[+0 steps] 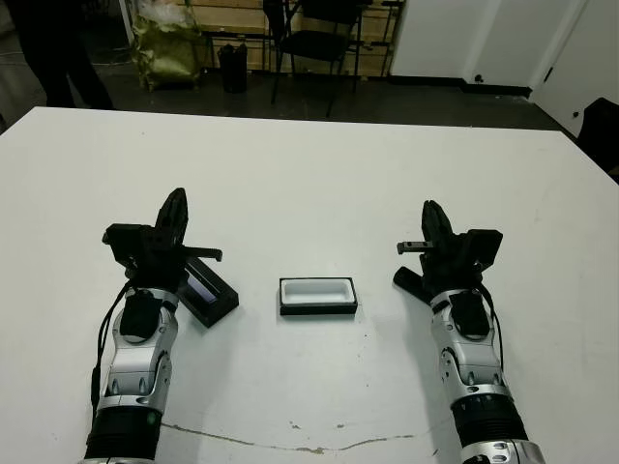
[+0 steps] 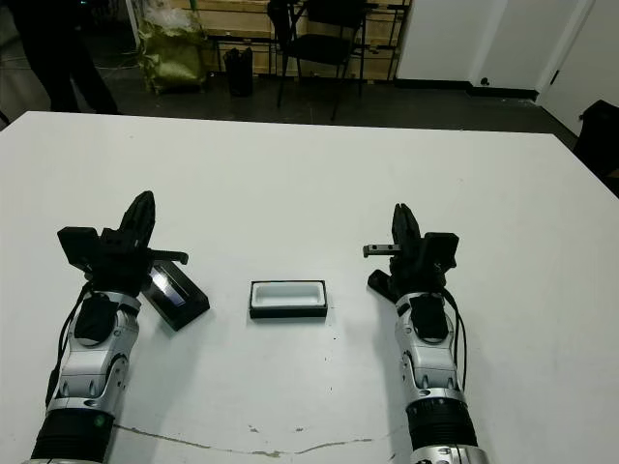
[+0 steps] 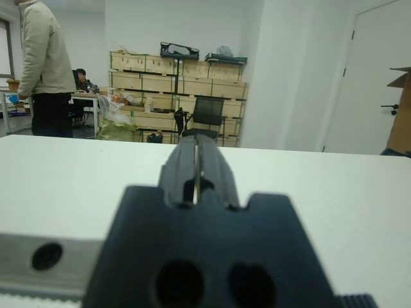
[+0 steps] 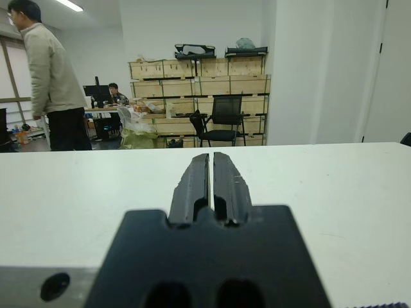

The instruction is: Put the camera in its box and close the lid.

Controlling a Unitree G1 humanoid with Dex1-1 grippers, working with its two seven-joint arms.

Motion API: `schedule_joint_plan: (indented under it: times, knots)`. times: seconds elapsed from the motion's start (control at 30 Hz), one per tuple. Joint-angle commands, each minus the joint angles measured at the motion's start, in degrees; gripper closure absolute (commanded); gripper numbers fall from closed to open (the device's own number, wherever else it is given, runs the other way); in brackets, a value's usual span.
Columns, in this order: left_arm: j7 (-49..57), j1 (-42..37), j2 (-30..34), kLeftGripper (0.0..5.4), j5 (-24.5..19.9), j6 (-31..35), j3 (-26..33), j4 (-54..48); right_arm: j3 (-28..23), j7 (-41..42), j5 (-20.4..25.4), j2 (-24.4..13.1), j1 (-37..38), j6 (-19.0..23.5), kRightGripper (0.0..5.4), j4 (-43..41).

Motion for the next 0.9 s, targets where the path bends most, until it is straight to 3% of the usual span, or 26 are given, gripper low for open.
schedule_joint_plan:
  times: [0.03, 0.17, 0.37, 0.9]
  knots:
    - [-0.1, -0.4, 0.5, 5.40, 0.2, -0.3, 0.2, 1.2, -0.3, 0.3, 0.5, -0.3, 0.0, 1.0, 5.38, 0.6]
    - [0.6, -0.2, 0.4, 5.40, 0.5, 0.9, 0.0, 0.5, -0.5, 1.2, 0.7, -0.4, -0.4, -1.1, 5.38, 2.4]
    - [1.6, 0.2, 0.7, 5.40, 1.5, 2.4, -0.3, -1.1, -0.1, 0.2, -0.2, -0.4, 0.3, 1.4, 5.38, 0.3]
    - [0.6, 0.2, 0.4, 5.40, -0.1, 1.7, 0.0, -0.3, -0.1, 1.5, 0.1, -1.0, 0.6, 0.6, 5.38, 0.4]
